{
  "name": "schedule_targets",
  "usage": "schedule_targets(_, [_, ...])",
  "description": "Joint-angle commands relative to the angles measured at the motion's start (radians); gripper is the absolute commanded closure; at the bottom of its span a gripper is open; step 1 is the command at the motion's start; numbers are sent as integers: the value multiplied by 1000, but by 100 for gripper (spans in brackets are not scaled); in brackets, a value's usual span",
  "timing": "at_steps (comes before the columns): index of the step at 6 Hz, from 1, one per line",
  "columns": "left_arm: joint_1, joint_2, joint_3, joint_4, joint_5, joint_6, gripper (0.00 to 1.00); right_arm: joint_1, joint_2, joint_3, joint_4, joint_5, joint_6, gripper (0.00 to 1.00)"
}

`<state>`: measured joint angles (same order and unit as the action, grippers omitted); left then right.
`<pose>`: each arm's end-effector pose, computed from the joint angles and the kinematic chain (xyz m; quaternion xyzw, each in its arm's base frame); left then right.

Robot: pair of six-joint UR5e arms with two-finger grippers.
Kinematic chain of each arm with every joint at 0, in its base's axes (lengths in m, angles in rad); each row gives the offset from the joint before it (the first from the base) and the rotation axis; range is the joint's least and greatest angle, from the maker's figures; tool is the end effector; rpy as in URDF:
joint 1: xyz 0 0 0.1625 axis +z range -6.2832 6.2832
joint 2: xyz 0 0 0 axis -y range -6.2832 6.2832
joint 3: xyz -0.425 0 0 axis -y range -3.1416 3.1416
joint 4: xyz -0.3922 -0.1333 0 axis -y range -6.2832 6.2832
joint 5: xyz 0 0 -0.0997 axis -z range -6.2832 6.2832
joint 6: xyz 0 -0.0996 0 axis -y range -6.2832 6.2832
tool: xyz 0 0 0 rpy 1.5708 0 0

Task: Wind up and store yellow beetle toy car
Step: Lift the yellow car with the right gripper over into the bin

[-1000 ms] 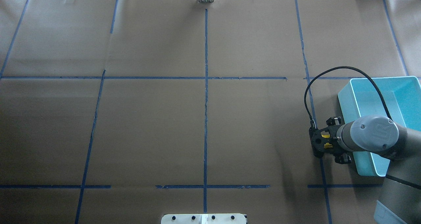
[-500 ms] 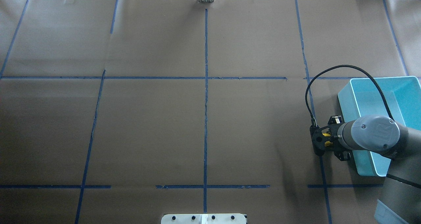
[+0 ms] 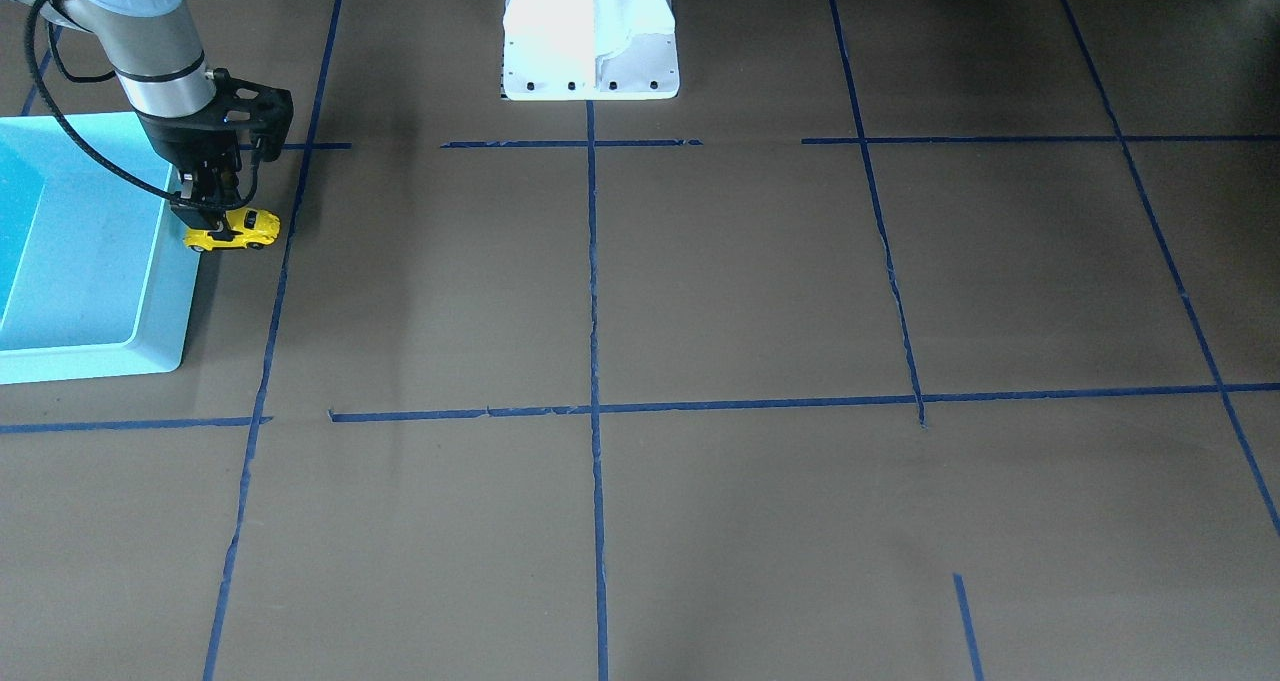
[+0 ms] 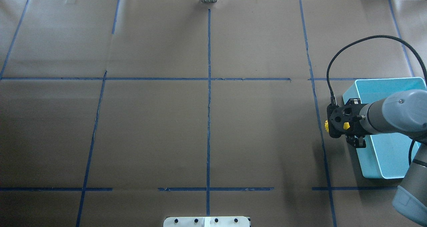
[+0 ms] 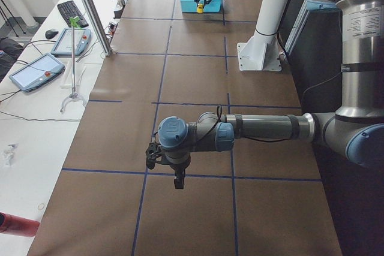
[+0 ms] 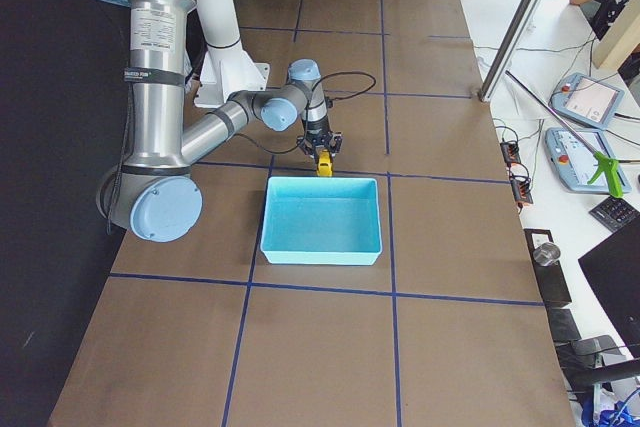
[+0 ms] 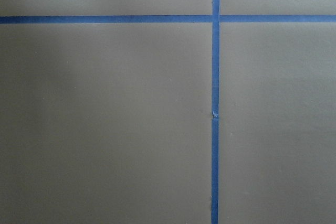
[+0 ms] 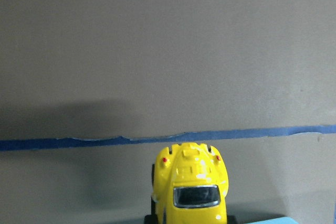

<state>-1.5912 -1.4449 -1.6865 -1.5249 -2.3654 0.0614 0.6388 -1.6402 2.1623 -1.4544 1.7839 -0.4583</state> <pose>-0.0711 -0.4331 0.6634 -0.0100 0.3875 0.0080 0.9218 -0.2932 -0.3575 0.4096 0.2797 -0.1714 -0.6303 0.7036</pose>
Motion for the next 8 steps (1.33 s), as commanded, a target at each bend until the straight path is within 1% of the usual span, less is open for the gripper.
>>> schedule_targets(1, [-1,1,-1,-1,2,0,0,126,0,65,-67,116,-5,100])
schedule_targets(2, [0,0,-1,-1,2,0,0,187,-19,65,-67,162,-13,100])
schedule_targets(3, [-1,0,1,0,0,0,0,211,-67,53,-67,158,-87,100])
schedule_targets(4, [0,0,-1,2,2,0,0,232,-101,13,-60,151,-161,100])
schedule_targets(6, [0,0,-1,0,2,0,0,312,-115,-92,-52,147,-345,100])
schedule_targets(7, [0,0,1,2,2,0,0,314,-121,-122,-26,147,-349,100])
schedule_targets(8, [0,0,1,2,2,0,0,311,-113,-206,56,147,-330,100])
